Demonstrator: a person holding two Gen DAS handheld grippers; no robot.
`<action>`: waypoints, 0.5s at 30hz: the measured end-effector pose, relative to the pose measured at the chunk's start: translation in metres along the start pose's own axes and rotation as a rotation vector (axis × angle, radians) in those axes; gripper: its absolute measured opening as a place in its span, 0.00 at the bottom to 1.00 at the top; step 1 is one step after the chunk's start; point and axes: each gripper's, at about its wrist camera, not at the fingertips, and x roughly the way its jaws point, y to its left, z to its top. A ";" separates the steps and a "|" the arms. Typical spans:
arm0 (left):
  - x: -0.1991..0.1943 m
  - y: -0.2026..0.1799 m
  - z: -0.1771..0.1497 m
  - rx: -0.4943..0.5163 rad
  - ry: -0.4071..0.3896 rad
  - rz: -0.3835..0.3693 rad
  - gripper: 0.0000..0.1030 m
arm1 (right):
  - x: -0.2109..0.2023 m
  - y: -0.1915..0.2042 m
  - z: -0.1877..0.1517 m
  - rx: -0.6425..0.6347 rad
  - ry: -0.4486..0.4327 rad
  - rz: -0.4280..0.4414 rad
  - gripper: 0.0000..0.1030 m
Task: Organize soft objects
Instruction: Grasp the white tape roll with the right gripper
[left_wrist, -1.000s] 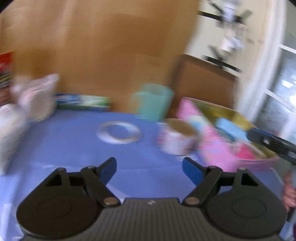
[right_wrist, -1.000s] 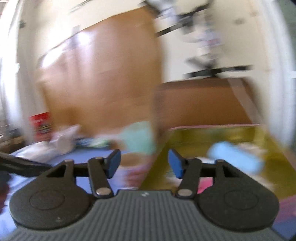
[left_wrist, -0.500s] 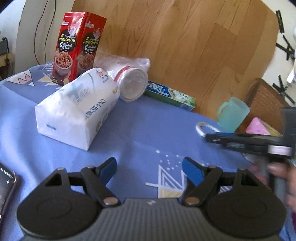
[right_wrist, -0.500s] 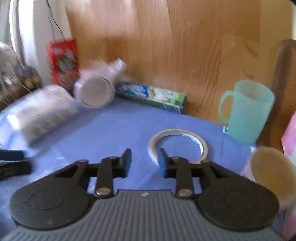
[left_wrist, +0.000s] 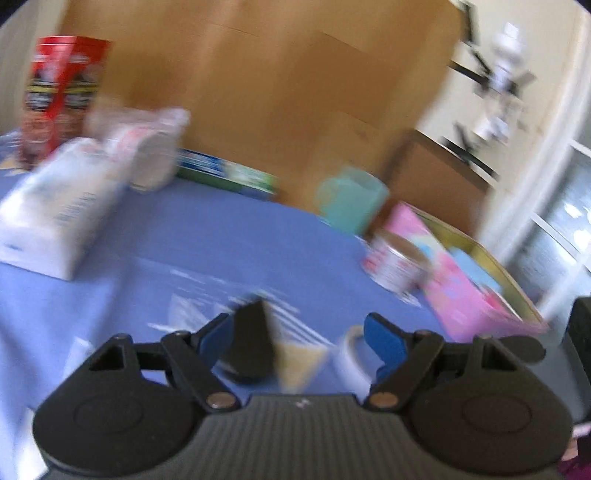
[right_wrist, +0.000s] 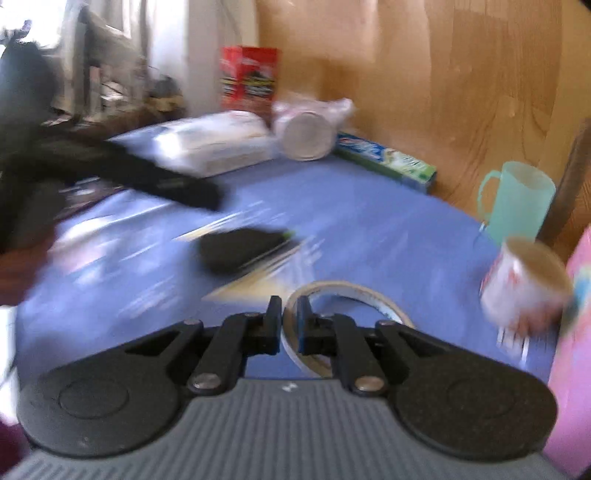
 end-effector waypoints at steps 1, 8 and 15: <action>0.003 -0.008 -0.004 0.010 0.019 -0.018 0.78 | -0.015 0.003 -0.009 0.016 -0.032 -0.001 0.43; 0.034 -0.044 -0.017 0.048 0.129 0.016 0.74 | -0.046 -0.007 -0.040 0.115 -0.131 -0.148 0.81; 0.064 -0.053 -0.020 0.083 0.148 0.107 0.67 | 0.007 -0.023 -0.026 0.090 0.007 -0.139 0.83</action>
